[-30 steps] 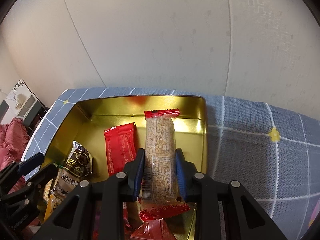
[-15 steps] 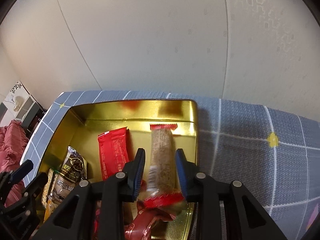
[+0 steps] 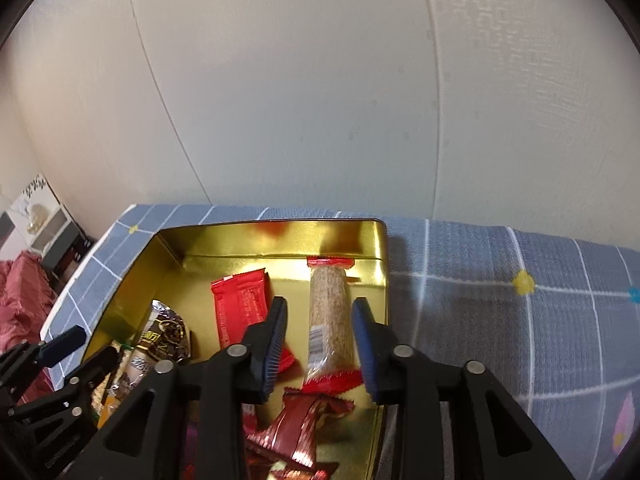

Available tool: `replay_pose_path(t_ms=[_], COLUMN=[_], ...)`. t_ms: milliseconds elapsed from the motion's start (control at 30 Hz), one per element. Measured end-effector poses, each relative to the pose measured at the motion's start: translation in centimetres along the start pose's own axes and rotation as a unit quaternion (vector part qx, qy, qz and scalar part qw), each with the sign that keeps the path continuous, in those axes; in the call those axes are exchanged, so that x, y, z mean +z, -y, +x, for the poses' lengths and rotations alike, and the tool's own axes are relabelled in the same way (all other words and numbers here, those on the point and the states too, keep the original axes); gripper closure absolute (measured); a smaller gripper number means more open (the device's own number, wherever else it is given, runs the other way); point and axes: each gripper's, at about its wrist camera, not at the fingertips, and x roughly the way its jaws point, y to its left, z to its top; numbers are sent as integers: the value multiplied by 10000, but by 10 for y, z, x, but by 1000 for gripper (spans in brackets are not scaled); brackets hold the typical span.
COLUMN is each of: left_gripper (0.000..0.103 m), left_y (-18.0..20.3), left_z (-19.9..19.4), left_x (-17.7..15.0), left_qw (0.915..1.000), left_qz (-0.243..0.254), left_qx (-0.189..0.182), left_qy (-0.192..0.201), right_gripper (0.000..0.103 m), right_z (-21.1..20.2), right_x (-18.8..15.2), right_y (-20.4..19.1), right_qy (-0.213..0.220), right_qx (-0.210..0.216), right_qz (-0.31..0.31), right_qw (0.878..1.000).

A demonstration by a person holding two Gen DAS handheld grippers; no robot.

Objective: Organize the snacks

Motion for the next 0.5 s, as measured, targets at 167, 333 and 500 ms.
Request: replay_pose_path(t_ms=[167,333,500], left_gripper=[54,54,54], left_y=[-8,-19,-21], left_z=[-8,-23,-43], left_x=[-4,-13,-28], left_qw=[9999,9993,9988], left_qz=[-100,-232,-172], left_qx=[64,220,182], left_qy=[16,189,414], right_gripper=[50,23,0], right_z=[-18,-42,-61], right_x=[-14,-28,-46], right_y=[-12,-27,-34], right_qy=[179,508,676], right_qx=[-71,-259,-289], right_qz=[-94,-339,-356], right_qw=[9998,9978,9967])
